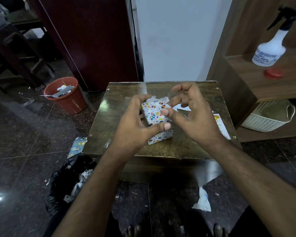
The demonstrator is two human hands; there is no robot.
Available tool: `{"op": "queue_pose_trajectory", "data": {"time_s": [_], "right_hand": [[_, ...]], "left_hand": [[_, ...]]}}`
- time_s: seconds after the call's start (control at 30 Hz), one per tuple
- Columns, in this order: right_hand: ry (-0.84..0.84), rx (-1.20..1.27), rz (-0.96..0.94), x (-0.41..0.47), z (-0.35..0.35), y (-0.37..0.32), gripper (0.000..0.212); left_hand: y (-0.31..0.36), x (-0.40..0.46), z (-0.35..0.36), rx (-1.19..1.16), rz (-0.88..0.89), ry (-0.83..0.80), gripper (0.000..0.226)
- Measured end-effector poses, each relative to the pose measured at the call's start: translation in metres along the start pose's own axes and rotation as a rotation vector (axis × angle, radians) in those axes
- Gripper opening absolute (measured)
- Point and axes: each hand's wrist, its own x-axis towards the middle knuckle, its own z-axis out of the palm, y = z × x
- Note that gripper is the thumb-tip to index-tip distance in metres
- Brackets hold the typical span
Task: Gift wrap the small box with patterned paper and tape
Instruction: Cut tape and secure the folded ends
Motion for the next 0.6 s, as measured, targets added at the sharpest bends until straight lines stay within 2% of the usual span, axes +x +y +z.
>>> {"op": "queue_pose_trajectory", "data": {"time_s": [0.2, 0.47, 0.6], "right_hand": [[-0.009, -0.001, -0.019, 0.0001, -0.0036, -0.0018, 0.046], [-0.035, 0.022, -0.021, -0.0034, 0.0002, -0.0024, 0.042], [-0.036, 0.061, 0.018, -0.0015, 0.0015, -0.0017, 0.044]], "left_hand": [[0.002, 0.0032, -0.003, -0.049, -0.042, -0.013, 0.045], [0.0051, 0.0048, 0.0024, -0.081, -0.105, 0.068, 0.038], [0.0071, 0.0059, 0.002, -0.145, -0.128, 0.063, 0.022]]}}
